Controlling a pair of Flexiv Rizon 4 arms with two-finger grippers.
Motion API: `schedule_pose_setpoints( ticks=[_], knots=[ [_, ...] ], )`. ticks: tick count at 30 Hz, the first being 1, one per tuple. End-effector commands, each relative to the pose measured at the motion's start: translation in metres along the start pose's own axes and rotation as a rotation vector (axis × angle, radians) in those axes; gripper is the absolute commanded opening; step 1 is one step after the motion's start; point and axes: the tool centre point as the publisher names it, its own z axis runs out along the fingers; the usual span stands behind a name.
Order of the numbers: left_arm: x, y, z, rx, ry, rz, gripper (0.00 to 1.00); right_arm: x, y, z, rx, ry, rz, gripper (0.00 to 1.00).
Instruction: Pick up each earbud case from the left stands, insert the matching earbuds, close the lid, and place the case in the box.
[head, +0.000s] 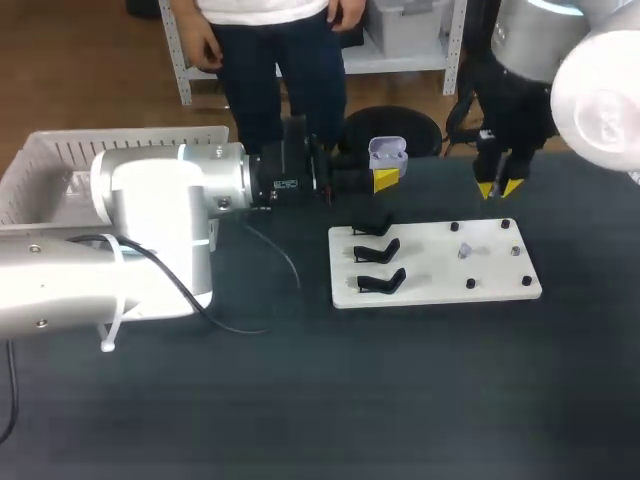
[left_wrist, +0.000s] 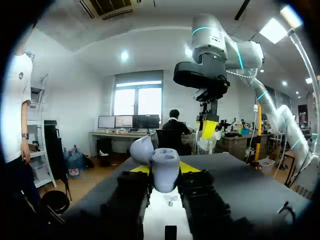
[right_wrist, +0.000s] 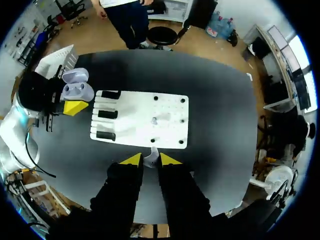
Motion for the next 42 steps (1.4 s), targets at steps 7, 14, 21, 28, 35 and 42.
schedule_pose_setpoints(
  ticks=[7, 14, 21, 28, 35, 42],
  knots=[
    [0.001, -0.002, 0.0, -0.009, -0.006, 0.005, 0.0, -0.019, 0.043, -0.013, 0.097, -0.079, 0.611, 0.0],
    [0.001, -0.002, 0.0, -0.009, -0.006, 0.005, 0.0, -0.027, 0.06, -0.025, 0.06, -0.076, 0.557, 0.0],
    [0.001, -0.002, 0.0, -0.009, -0.006, 0.005, 0.0, -0.027, 0.06, -0.025, 0.06, -0.076, 0.557, 0.0],
    [0.001, -0.002, 0.0, -0.009, -0.006, 0.005, 0.0, -0.029, 0.064, -0.027, 0.053, -0.084, 0.562, 0.0],
    [0.001, -0.002, 0.0, -0.009, -0.006, 0.005, 0.0, -0.047, 0.092, -0.031, 0.057, -0.096, 0.54, 0.0],
    [0.001, -0.002, 0.0, -0.009, -0.006, 0.005, 0.0, -0.06, 0.108, -0.028, 0.043, -0.074, 0.526, 0.0]
  ],
)
